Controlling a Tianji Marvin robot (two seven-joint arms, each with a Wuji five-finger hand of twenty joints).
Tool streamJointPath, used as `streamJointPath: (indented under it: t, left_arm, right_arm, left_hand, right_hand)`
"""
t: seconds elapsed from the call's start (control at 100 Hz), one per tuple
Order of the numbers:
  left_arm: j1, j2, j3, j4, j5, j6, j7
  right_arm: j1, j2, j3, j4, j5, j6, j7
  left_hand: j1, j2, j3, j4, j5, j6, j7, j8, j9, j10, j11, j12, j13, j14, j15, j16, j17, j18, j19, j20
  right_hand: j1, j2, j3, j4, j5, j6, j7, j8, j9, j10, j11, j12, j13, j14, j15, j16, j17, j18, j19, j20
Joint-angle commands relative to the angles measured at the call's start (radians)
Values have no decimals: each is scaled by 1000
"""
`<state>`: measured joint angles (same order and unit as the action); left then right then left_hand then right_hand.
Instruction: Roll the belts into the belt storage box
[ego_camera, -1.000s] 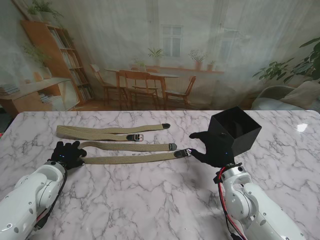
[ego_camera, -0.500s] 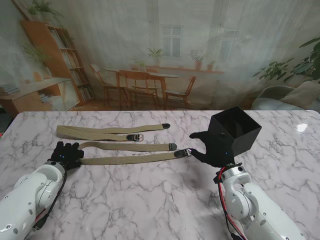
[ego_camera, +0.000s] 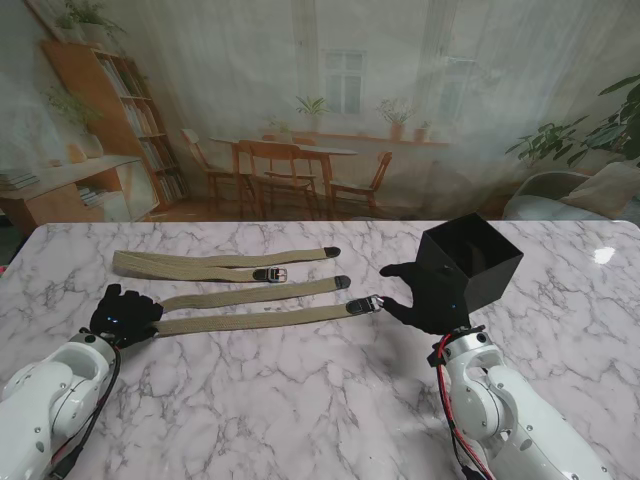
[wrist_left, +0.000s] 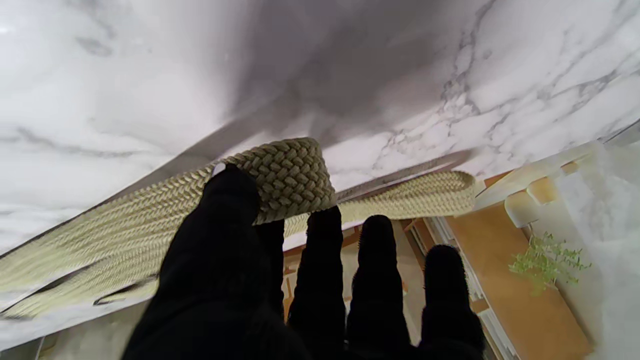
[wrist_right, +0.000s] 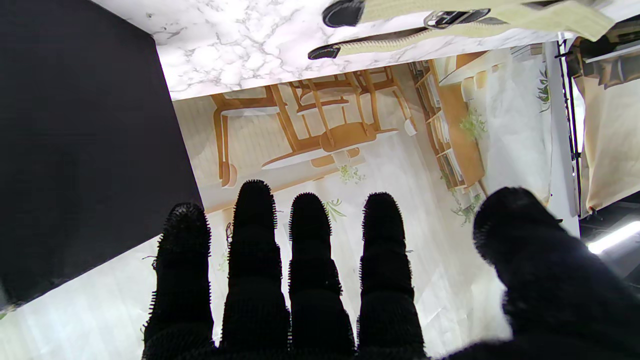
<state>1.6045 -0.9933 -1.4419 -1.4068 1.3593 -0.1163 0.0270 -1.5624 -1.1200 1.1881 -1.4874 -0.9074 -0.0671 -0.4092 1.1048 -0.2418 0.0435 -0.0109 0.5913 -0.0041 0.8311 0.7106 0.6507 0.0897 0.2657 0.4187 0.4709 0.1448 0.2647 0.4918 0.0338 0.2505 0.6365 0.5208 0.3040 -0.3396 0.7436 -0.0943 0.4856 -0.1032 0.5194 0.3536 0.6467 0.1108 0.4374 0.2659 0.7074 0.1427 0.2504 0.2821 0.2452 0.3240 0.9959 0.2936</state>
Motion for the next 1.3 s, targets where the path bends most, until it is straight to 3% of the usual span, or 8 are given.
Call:
streamJointPath:
  t: [0.0,0.16,0.24,0.26,0.62,0.83,0.94,1.29]
  left_arm:
    - [16,-1,-8,-28,6,-9,3]
    - [56,-2,-49,-77,34,-41,31]
    - [72,-3,-64,-92,44,-47,58]
    - [76,-3,-68,-96,46,-49,67]
    - [162,-13,-144,-240,60,-148,146]
    - [204,-20,-153,-338,46,-231,169]
    - [219,-19,-148,-385,52,-275,170]
    - [280,-22,-136,-485,45,-370,186]
  right_arm:
    - [-3,-2,1,0,-1,4,-1]
    - [-3,-2,1,0,-1,3,-1]
    - [-4,-2,1,0,-1,3,0]
    - [-4,-2,1,0,-1,3,0]
    - [-14,1,6,-29,3,-43,23]
    - [-45,13,20,-95,36,-111,141]
    - [-49,16,12,-124,77,-136,202]
    - [37,36,-49,-170,127,-96,401]
  left_hand:
    - [86,45,57,5,-16,22,47,-2,62,-47,39,40,32,-31,1,5,2,-13,25,-21]
    - [89,40,67,5,-30,43,62,-7,56,-45,17,-14,35,-66,-30,-22,14,-30,34,-25]
    - [88,46,74,4,-46,57,76,-6,16,-81,25,-12,12,-72,-31,-21,8,-37,43,-23]
    - [89,48,75,4,-51,63,79,-4,3,-61,22,-14,5,-72,-33,-21,7,-40,44,-23]
    - [106,59,70,-3,-68,92,106,1,24,-37,58,7,34,-16,7,11,34,-20,77,-14]
    - [112,70,58,-8,-73,112,113,24,32,-24,54,30,43,-4,13,22,39,-11,84,-14]
    - [110,75,51,-10,-75,122,107,40,35,-20,49,26,47,0,13,24,41,-5,87,-14]
    - [110,80,39,-10,-70,124,92,69,45,-19,43,17,55,1,9,25,42,-1,82,-17]
  right_hand:
    - [17,35,-7,26,25,15,4,23,-23,12,15,6,-23,-9,-13,3,-20,11,-16,16]
    - [18,35,-6,26,24,15,4,23,-23,10,15,6,-23,-9,-14,3,-21,10,-17,17]
    - [18,36,-7,26,24,14,4,23,-24,11,14,6,-24,-7,-14,3,-20,10,-16,17]
    - [18,35,-6,26,24,14,4,23,-24,11,14,6,-23,-7,-14,3,-20,10,-16,17]
    - [9,25,-9,24,26,14,4,22,-25,12,11,6,-29,-6,-17,2,-19,11,-17,17]
    - [-9,20,-22,19,11,30,-12,16,-36,18,-1,2,-45,7,-28,-2,-28,13,-23,16]
    - [-39,21,-52,15,-110,115,-75,-3,-79,29,-19,-3,-69,11,-41,-7,-38,11,-31,15]
    - [-180,-43,-158,-14,-243,196,-240,-16,-325,92,-100,-52,-239,46,-129,-50,-131,18,-146,17]
